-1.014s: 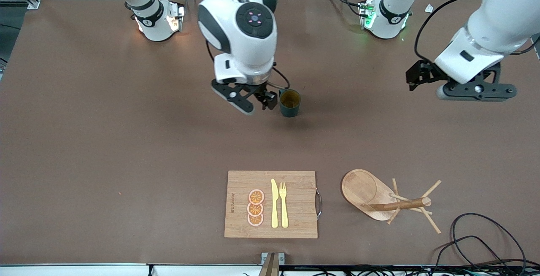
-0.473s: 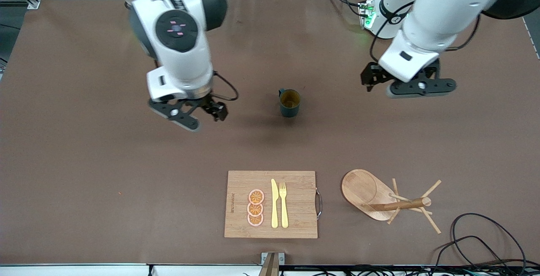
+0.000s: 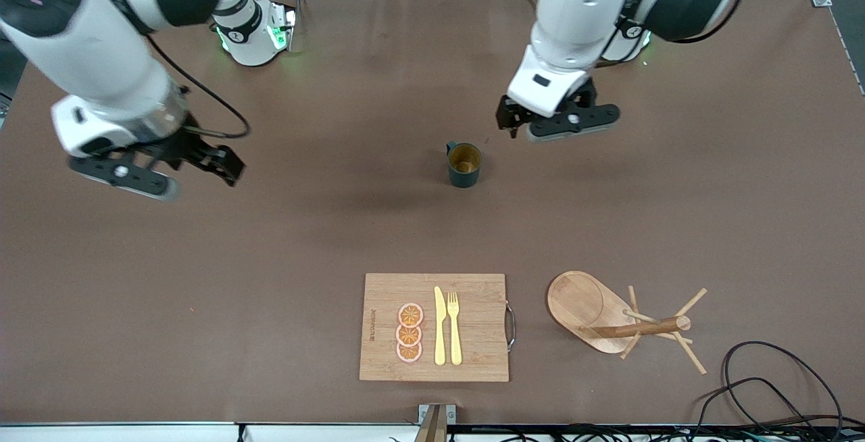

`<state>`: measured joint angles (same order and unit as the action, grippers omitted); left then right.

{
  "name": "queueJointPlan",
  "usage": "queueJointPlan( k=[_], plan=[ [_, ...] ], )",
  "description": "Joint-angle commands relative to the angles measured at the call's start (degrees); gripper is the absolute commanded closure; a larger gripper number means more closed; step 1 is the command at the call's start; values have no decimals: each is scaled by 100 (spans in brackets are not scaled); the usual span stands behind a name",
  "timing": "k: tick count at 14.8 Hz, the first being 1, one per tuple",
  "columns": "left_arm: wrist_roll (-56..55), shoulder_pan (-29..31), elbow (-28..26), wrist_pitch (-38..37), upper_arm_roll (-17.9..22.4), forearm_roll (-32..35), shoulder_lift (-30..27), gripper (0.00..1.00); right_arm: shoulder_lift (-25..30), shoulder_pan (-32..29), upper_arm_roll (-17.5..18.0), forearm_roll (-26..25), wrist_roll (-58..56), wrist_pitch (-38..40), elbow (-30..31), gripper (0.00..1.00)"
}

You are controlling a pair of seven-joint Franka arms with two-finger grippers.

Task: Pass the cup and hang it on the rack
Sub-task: 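Withdraw the right gripper while the left gripper reaches toward the mug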

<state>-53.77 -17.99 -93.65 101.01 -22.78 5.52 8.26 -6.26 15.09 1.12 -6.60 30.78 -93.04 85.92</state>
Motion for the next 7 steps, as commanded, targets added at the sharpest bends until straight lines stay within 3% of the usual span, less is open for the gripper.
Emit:
queueJointPlan(
  k=[1,7],
  plan=[
    [-825,-414,-328,322,10,517,-9,1,687,-584,125,18,-693,-232,715,0],
    [-3047,-1512,-311,543,10,1783,807,1,908,-1797,116,483,-2741,-241,724,0]
  ],
)
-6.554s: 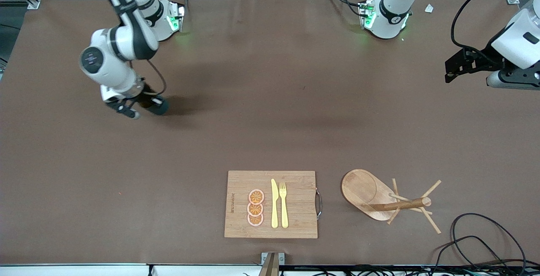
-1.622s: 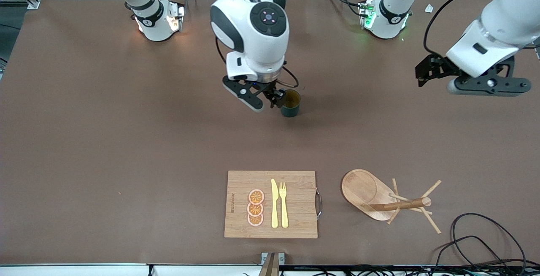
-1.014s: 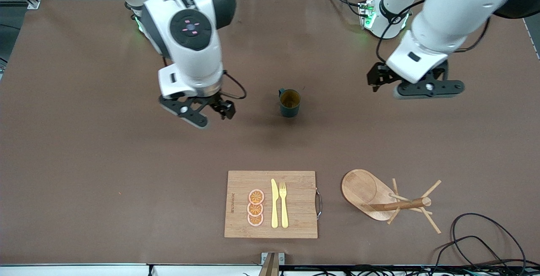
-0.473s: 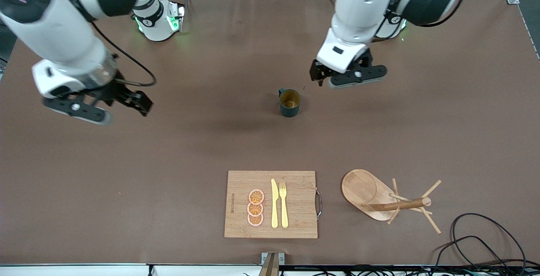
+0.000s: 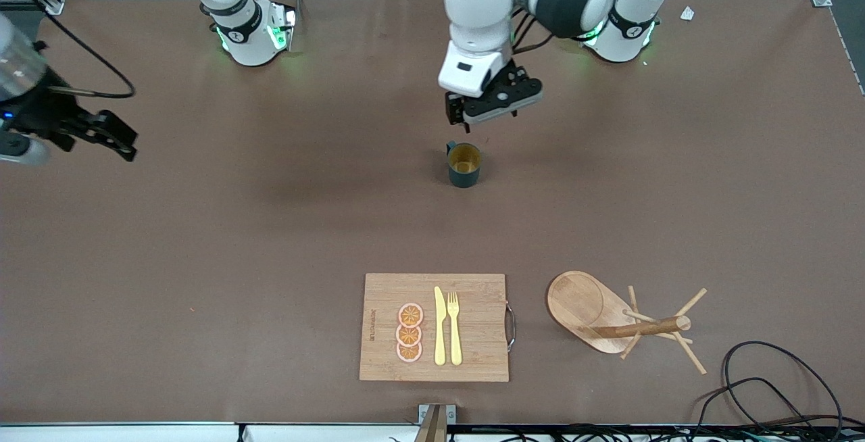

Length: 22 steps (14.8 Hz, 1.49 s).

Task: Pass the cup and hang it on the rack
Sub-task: 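Withdraw the right gripper while the left gripper reaches toward the mug, then lower the left gripper and grasp the teal mug by its rim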

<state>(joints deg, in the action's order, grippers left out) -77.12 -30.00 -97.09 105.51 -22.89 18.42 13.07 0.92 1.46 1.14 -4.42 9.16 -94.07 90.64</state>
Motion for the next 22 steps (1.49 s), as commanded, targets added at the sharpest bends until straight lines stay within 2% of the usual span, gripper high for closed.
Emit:
queueJointPlan(
  k=[1,9,12,18,22],
  plan=[
    [-1169,-496,50,92,22,792,519,1,181,-515,106,301,-756,-182,252,0],
    [-4098,-1622,68,-13,39,2428,1750,1,233,-647,123,310,-1101,-358,428,0],
    [-4854,-1904,85,-399,39,2929,2190,1,260,-630,141,310,-1101,-341,428,0],
    [-5831,-2097,103,-400,39,3607,2648,3,251,-638,141,310,-1101,-349,419,0],
    [-5963,-2203,146,-400,48,3950,2850,11,251,-638,141,310,-1101,-323,419,0]
  ],
)
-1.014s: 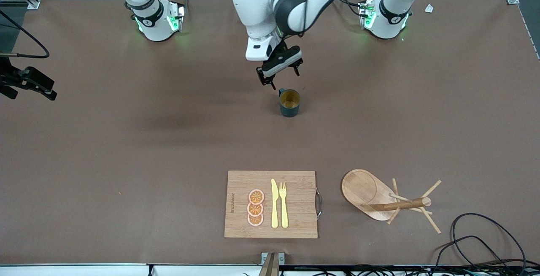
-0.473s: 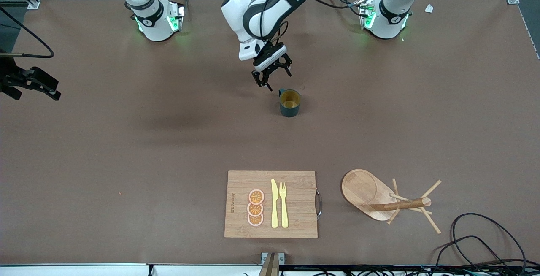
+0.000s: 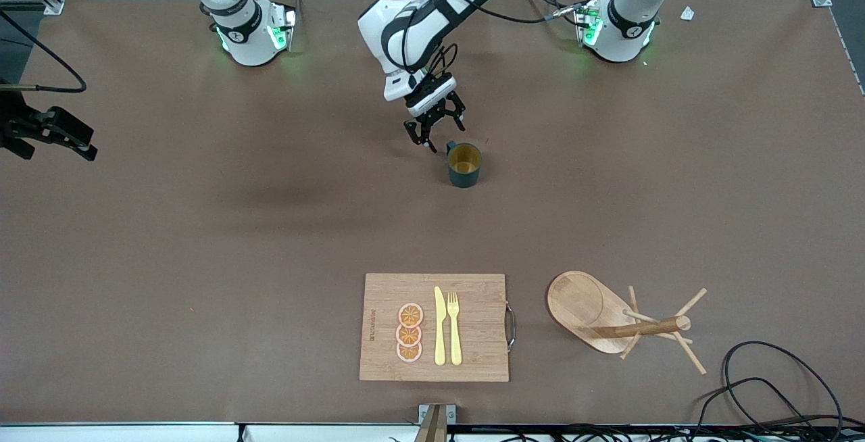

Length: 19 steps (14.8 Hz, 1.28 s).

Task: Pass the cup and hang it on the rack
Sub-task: 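Lower the left gripper and grasp the teal mug by its rim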

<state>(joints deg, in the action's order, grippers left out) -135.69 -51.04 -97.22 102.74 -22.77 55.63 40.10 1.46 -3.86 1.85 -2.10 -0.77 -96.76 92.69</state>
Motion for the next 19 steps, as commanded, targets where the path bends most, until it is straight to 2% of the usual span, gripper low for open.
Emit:
queueJointPlan(
  k=[1,6,11,15,19],
  plan=[
    [-124,-99,168,-123,36,316,200,15,197,-106,70,78,-108,-53,214,0],
    [-168,-99,274,-123,80,423,393,34,197,-106,70,78,-125,-27,214,0],
    [-168,-99,370,-123,89,414,499,61,188,-115,61,78,-257,-36,196,0],
    [-116,-90,537,-123,89,414,499,88,188,-115,61,78,-266,-36,188,0],
    [261,-55,721,-132,98,405,482,99,179,-115,61,78,-310,-36,179,0]
  ],
)
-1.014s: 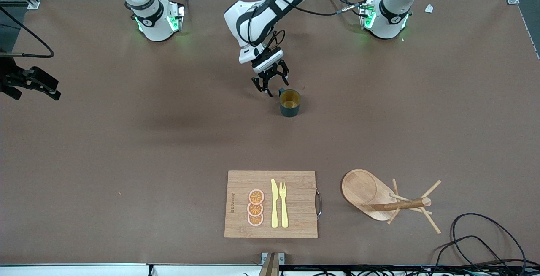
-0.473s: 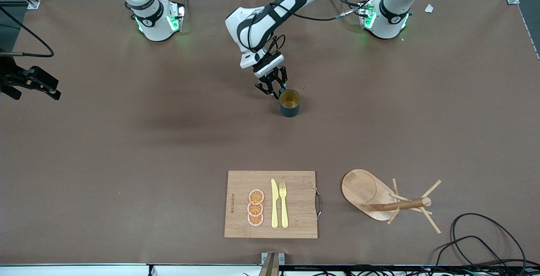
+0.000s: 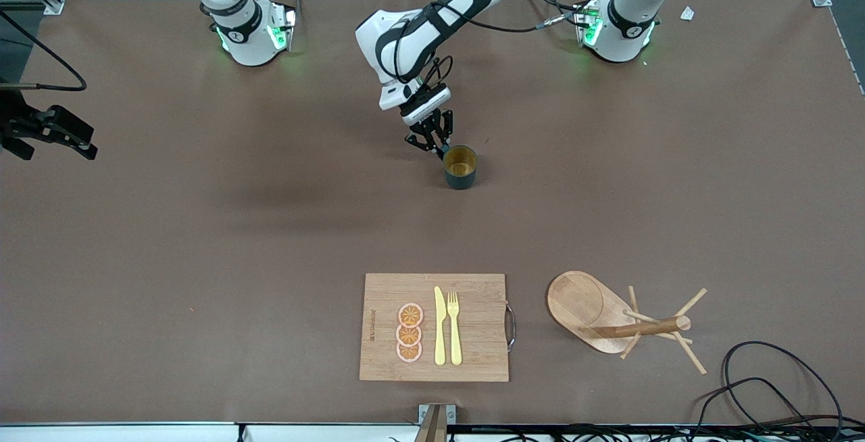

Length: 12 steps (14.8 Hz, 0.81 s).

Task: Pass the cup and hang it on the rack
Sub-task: 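Lower the left gripper and grasp the teal mug by its rim, then lift the mug with the left gripper and carry it to the rack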

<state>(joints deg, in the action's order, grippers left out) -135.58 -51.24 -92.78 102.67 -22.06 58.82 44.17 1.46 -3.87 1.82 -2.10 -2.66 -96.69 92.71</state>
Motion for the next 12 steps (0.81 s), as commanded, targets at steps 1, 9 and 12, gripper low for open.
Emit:
queueJointPlan(
  k=[1,9,12],
  plan=[
    [321,-17,409,-133,61,68,65,100,179,-114,64,78,-121,-34,177,0],
    [1358,500,1649,-124,106,-818,-145,100,179,-114,64,78,-121,-34,169,0],
    [1727,835,1685,-55,53,-1327,-522,100,179,-114,64,78,-121,-34,169,0]
  ],
)
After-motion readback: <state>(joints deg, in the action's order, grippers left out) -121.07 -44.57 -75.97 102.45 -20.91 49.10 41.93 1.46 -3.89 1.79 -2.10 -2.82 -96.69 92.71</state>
